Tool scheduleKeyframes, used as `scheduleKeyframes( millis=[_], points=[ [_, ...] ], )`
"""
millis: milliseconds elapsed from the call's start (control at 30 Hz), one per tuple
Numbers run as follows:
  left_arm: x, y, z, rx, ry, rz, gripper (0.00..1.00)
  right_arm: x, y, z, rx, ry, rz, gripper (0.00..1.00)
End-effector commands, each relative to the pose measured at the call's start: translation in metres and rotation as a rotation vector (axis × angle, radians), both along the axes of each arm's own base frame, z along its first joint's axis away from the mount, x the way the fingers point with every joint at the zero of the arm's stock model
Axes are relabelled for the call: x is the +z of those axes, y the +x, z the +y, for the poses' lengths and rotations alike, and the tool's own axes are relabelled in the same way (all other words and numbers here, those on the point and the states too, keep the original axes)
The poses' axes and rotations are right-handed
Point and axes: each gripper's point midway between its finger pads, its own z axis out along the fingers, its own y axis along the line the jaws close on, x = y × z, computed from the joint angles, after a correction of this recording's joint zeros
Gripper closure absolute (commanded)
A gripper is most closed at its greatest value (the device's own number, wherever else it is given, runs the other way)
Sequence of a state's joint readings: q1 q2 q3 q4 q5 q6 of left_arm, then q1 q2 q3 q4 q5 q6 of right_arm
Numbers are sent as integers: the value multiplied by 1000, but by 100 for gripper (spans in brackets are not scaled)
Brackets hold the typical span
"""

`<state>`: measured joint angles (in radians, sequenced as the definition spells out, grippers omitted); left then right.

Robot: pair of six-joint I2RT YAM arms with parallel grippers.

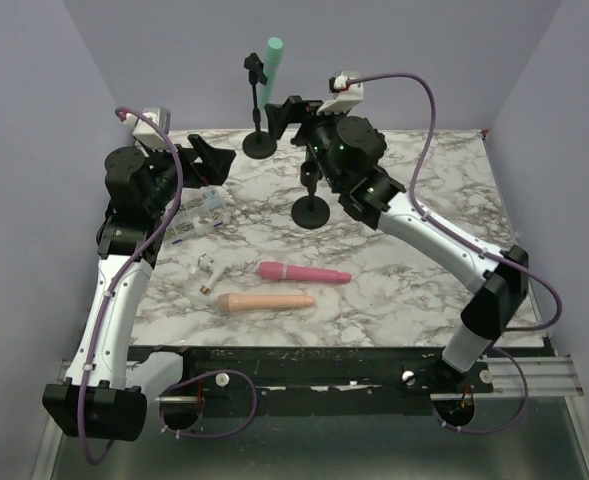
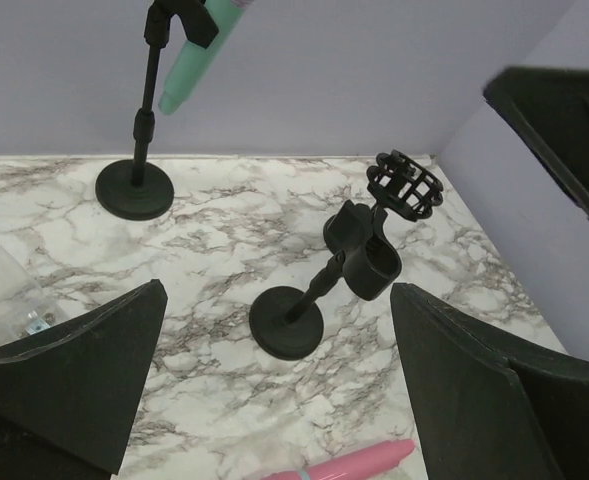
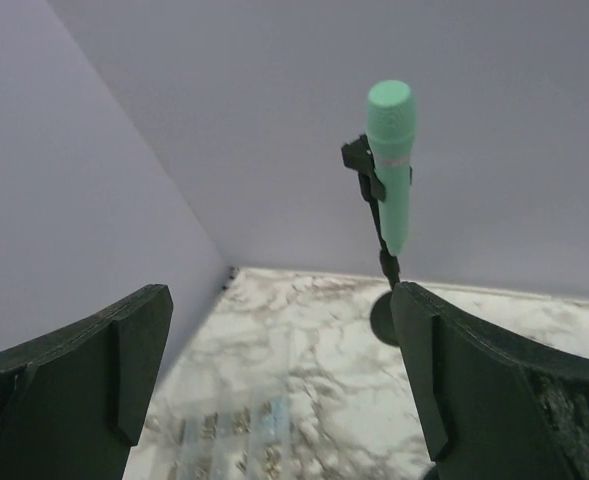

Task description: Remove the microphone from the stand

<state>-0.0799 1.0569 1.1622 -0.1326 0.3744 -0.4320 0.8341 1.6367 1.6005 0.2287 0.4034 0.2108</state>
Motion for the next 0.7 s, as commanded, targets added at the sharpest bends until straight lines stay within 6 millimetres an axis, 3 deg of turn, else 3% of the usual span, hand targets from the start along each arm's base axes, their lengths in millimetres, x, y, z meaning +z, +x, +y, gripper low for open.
scheduleKeyframes(
  millis=[0,333,500,667],
  points=[
    [14,-7,1,6,-12,-53,1,20,42,17,-17,237,-18,0],
    [22,-13,0,-18,-36,-71,1,10,121,45,-89,395,-85,0],
    [21,-11,0,-28,-49,-57,2,5,138,54,-27,419,-56,0],
    [21,-10,-1,-39,-61,-53,2,1,156,42,80,353,-50,0]
  ],
)
